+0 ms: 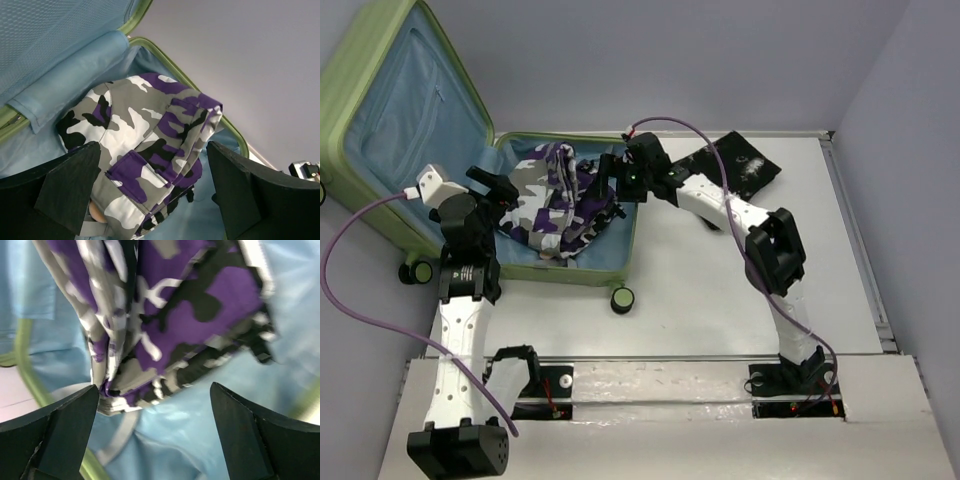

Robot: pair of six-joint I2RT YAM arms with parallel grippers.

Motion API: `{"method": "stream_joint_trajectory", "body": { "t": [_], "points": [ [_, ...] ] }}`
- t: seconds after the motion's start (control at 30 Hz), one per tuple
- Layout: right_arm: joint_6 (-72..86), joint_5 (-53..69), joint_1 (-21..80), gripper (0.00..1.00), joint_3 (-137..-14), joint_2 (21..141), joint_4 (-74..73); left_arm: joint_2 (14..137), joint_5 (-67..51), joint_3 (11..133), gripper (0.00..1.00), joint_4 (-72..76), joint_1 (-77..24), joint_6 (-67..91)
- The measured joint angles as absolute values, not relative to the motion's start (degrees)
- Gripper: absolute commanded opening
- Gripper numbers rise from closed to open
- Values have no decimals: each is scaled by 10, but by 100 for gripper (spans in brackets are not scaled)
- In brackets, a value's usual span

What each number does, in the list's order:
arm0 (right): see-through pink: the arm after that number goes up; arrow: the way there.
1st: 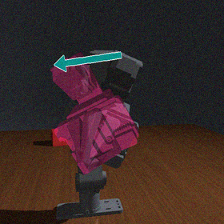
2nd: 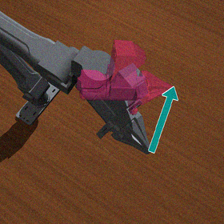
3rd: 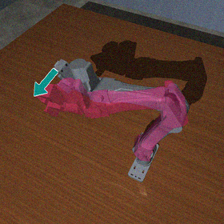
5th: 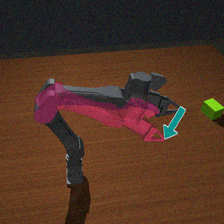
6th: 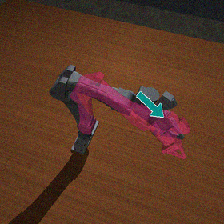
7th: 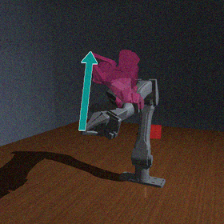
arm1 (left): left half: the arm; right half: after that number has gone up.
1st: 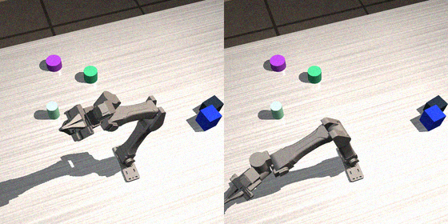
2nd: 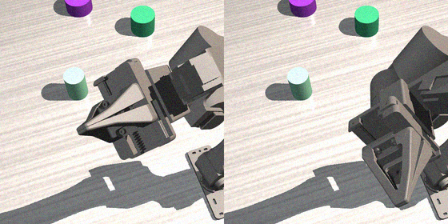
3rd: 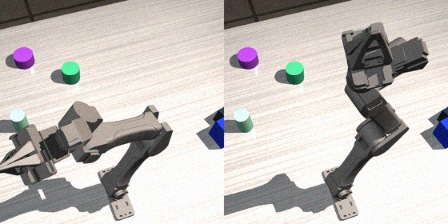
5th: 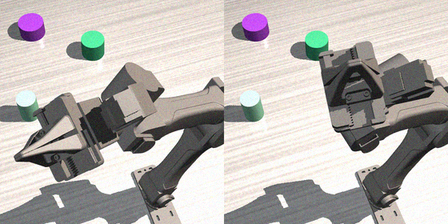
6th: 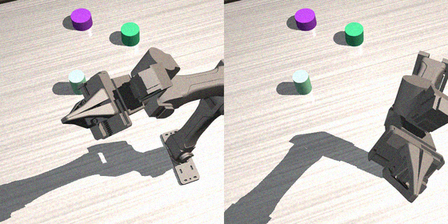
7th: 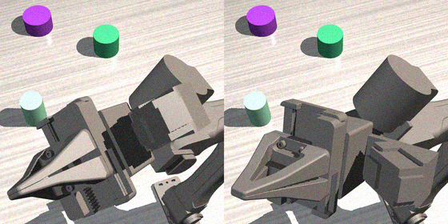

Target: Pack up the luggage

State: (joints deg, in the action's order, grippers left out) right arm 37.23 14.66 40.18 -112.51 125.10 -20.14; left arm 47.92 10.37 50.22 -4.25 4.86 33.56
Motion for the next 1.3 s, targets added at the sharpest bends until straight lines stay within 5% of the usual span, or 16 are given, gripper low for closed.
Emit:
{"method": "stream_joint_trajectory", "body": {
  "t": [0.33,0.63,0.9,1.3],
  "points": [
    [325,87,334,99,-983,1074,-217,419,15,462,99,-27,17,322],
    [357,49,39,100,-748,932,-156,543,23,457,99,57,-343,323],
    [399,83,-72,100,-693,985,-95,705,50,500,99,105,-464,312],
    [450,159,-87,92,-835,1216,-29,887,79,623,99,138,-499,286]
  ]
}}
